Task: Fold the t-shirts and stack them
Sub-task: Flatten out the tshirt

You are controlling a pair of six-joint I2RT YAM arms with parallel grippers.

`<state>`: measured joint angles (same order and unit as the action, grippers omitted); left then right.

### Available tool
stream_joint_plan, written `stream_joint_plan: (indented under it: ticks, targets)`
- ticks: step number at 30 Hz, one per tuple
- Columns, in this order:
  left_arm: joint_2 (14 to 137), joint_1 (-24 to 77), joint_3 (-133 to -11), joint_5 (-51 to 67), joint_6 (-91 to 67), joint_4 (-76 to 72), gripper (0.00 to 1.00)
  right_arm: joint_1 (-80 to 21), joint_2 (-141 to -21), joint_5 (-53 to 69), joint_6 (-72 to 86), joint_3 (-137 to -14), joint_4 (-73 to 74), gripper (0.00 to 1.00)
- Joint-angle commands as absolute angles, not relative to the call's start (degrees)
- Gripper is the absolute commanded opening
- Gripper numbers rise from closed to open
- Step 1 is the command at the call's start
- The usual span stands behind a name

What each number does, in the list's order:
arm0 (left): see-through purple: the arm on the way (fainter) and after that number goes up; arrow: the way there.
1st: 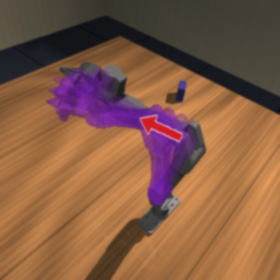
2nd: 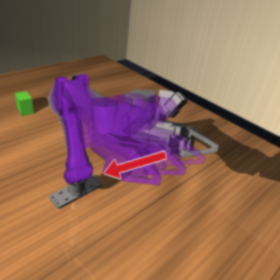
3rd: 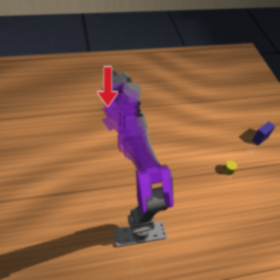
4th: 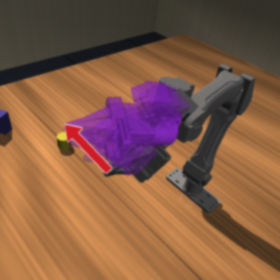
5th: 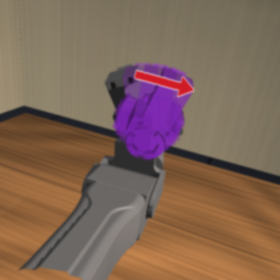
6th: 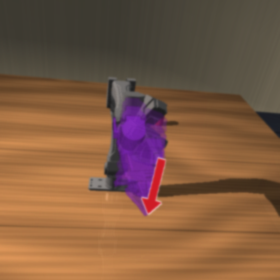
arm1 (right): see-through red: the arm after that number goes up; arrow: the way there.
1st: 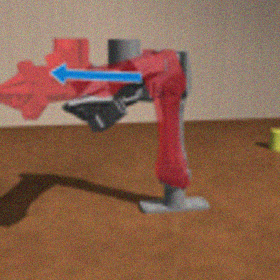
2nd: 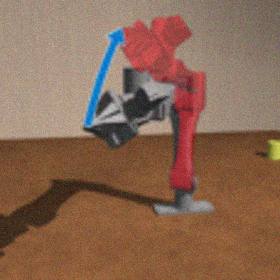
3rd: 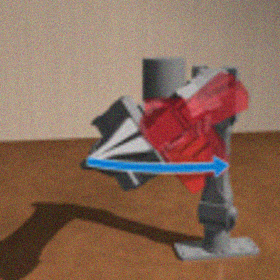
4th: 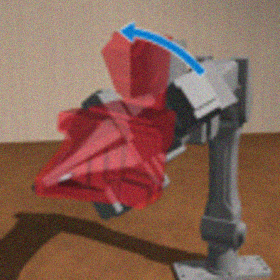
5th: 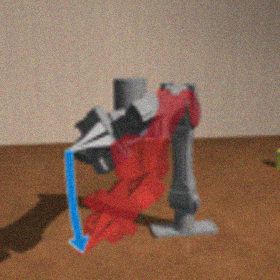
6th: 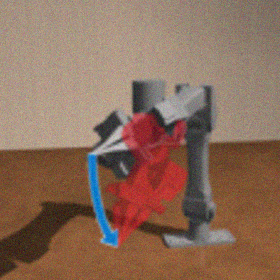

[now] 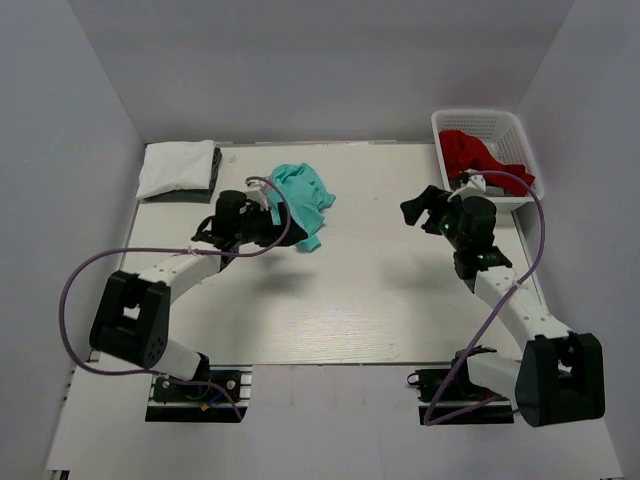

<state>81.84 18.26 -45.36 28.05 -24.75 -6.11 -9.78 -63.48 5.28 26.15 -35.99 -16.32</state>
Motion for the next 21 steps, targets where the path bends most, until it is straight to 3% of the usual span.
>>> stream_joint_plan:
  ticks: [1, 11, 15, 18, 19, 21]
  targets:
    - [85.23, 21.96, -49.03, 27.63, -25.14, -3.89, 1.0, -10.02, -66.53, 7.29, 23.29, -39.99, -12.05, 0.9]
    - [97.28, 26.1, -60.1, 8.17, -26.19, 4.12, 1.0, -10.46, -68.91, 6.42, 21.54, -40.34, -11.79, 0.9]
    - [103.26, 26.63, -65.91, 3.7, -26.19, 6.41, 0.94, -11.07, -71.01, 6.59, 20.3, -42.01, -9.58, 0.9]
    - [107.48, 26.63, -71.44, -0.61, -25.66, 11.75, 0.69, -11.68, -71.72, 6.85, 19.6, -43.32, -9.4, 0.9]
    - [108.1, 26.63, -73.8, -1.14, -25.66, 13.08, 0.42, -11.78, -72.33, 7.12, 19.16, -43.5, -9.75, 0.9]
    - [108.11, 26.63, -74.53, -2.71, -25.66, 14.5, 0.18, -12.74, -73.03, 8.78, 18.2, -43.33, -11.76, 0.9]
